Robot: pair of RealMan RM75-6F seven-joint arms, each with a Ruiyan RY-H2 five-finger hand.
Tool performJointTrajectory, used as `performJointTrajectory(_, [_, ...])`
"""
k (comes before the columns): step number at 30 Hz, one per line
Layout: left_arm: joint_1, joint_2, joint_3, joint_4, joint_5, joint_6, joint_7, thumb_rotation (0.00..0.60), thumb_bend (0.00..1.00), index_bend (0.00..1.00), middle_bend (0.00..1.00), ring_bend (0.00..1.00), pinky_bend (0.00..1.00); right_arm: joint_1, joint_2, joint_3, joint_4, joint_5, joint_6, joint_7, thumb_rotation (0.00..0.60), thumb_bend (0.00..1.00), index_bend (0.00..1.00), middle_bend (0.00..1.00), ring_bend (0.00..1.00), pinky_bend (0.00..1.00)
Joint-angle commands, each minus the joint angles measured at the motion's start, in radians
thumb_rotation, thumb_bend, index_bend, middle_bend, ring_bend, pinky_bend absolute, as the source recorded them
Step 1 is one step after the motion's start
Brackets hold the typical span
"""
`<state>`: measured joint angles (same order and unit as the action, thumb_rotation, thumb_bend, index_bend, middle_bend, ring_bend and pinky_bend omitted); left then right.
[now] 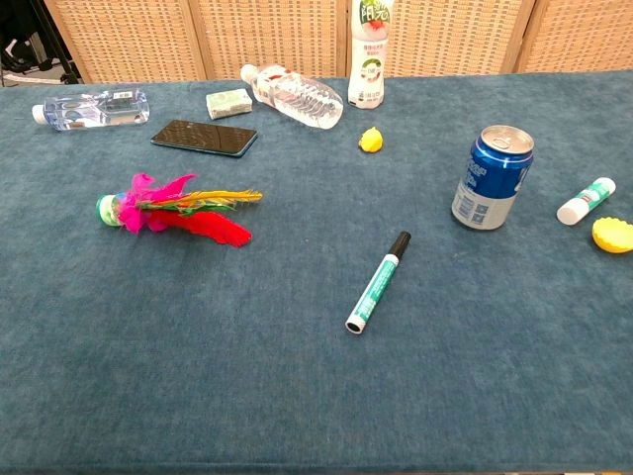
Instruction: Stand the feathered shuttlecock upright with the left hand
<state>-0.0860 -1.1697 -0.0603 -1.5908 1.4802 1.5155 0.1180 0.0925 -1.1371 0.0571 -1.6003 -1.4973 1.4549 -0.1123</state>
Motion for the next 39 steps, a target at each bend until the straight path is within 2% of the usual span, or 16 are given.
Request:
performJointTrajectory(1, [0.001, -0.001, 0.002, -0.011, 0.004, 0.001, 0.0, 0.6, 0.3, 0.15, 0.0, 0.0, 0.0, 0.0, 0.0, -0.001, 0.001, -0.001, 0.0, 0.001, 0.6, 0.04, 0.1, 0.0, 0.0, 0.0])
performJointTrajectory(5, [-0.005, 0.0, 0.007, -0.039, 0.021, -0.003, -0.015, 0.6, 0.3, 0.18, 0.0, 0.0, 0.0, -0.001, 0.0, -0.001, 0.002, -0.003, 0.003, 0.004, 0.6, 0.04, 0.1, 0.0, 0.0, 0.0])
performJointTrajectory(10, [-0.049, 0.035, 0.004, -0.111, 0.019, -0.08, -0.013, 0.6, 0.3, 0.26, 0.0, 0.0, 0.0, -0.001, -0.001, -0.001, 0.002, -0.009, 0.008, 0.007, 0.6, 0.04, 0.1, 0.0, 0.0, 0.0])
performJointTrajectory(18, [-0.151, 0.039, -0.062, -0.209, -0.069, -0.207, 0.041, 0.6, 0.3, 0.31, 0.0, 0.0, 0.0, -0.001, -0.004, -0.01, 0.006, -0.028, 0.012, 0.009, 0.6, 0.04, 0.1, 0.0, 0.0, 0.0])
performJointTrajectory(27, [-0.312, -0.058, -0.133, -0.224, -0.239, -0.4, 0.134, 0.6, 0.31, 0.33, 0.0, 0.0, 0.0, 0.001, -0.004, -0.012, 0.012, -0.037, 0.013, 0.023, 0.6, 0.04, 0.1, 0.0, 0.0, 0.0])
performJointTrajectory(39, [-0.442, -0.232, -0.141, -0.213, -0.341, -0.418, 0.366, 0.6, 0.31, 0.33, 0.0, 0.0, 0.0, 0.005, -0.006, -0.014, 0.021, -0.047, 0.01, 0.04, 0.6, 0.04, 0.1, 0.0, 0.0, 0.0])
